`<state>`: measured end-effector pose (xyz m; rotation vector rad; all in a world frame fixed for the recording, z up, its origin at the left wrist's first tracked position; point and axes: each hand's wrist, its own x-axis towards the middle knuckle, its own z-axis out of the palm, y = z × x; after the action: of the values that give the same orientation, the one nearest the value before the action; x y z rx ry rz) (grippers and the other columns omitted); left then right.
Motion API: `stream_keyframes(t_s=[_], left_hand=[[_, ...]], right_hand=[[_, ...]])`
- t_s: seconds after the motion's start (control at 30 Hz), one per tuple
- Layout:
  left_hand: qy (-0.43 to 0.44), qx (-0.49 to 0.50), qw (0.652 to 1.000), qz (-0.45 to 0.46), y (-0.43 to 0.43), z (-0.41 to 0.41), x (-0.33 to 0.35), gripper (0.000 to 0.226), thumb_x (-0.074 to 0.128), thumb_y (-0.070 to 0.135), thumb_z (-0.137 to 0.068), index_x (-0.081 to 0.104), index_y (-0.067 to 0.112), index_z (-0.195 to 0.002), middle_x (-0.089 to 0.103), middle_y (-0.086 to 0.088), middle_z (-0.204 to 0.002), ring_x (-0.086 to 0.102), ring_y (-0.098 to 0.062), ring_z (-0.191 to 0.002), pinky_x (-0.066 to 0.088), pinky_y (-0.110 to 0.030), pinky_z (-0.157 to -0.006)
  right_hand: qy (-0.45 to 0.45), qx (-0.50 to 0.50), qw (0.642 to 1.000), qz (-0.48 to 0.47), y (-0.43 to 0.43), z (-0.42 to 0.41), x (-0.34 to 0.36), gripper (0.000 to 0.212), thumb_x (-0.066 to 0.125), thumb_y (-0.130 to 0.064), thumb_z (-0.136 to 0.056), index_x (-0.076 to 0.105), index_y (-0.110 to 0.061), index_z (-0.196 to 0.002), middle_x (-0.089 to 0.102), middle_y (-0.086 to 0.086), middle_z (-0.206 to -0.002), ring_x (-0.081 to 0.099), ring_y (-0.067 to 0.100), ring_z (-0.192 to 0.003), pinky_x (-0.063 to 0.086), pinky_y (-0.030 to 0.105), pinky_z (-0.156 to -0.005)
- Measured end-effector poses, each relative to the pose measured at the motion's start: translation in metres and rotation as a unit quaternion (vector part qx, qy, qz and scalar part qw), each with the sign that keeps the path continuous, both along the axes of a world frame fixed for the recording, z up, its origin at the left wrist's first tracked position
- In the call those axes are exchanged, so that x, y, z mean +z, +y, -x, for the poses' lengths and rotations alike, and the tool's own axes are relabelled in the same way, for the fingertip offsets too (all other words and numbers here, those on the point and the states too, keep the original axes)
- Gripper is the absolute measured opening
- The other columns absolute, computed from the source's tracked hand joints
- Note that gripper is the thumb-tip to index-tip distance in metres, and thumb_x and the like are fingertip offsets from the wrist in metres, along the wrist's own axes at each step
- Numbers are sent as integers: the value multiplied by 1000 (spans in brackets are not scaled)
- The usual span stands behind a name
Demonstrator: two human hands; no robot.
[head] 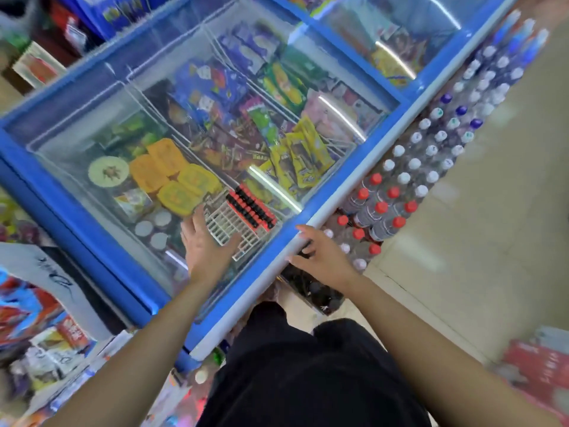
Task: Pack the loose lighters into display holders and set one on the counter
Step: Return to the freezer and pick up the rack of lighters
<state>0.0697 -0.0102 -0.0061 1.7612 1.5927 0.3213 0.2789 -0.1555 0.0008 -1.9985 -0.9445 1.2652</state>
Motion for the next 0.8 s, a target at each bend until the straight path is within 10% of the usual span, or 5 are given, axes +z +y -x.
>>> stream_keyframes(t_s=[0.2,0.37,0.6,0.8], left_hand=[[-2,-130,990,61,49,-8,-15,97,57,84,-68,32,46,-154,38,0,-161,28,-28,-150,24,-63,-118],[-78,-112,990,44,48,-15,-13,87,76,64,-73,51,28,-147,58,1,-142,51,-18,-131,36,-56,-115],[-110,-97,984,105,40,-21,-13,88,75,67,-70,50,35,-148,61,3,-142,56,-15,-130,43,-49,-113],[-156,-52,976,144,48,-15,-3,73,84,39,-80,53,29,-145,53,16,-136,48,0,-126,35,-21,-106]], right_hand=[[76,39,995,59,80,1,6,73,56,-65,-92,38,-29,-153,45,-9,-147,49,11,-128,42,32,-105],[163,-11,982,96,114,3,-1,49,57,-65,-92,60,-33,-128,63,11,-129,59,34,-120,48,57,-104],[262,-51,951,153,125,-2,-7,73,73,-70,-74,67,-13,-120,71,19,-115,65,24,-92,53,38,-77],[249,-34,955,161,133,-8,-1,35,76,-47,-84,71,-22,-108,69,0,-80,59,16,-69,43,29,-61]])
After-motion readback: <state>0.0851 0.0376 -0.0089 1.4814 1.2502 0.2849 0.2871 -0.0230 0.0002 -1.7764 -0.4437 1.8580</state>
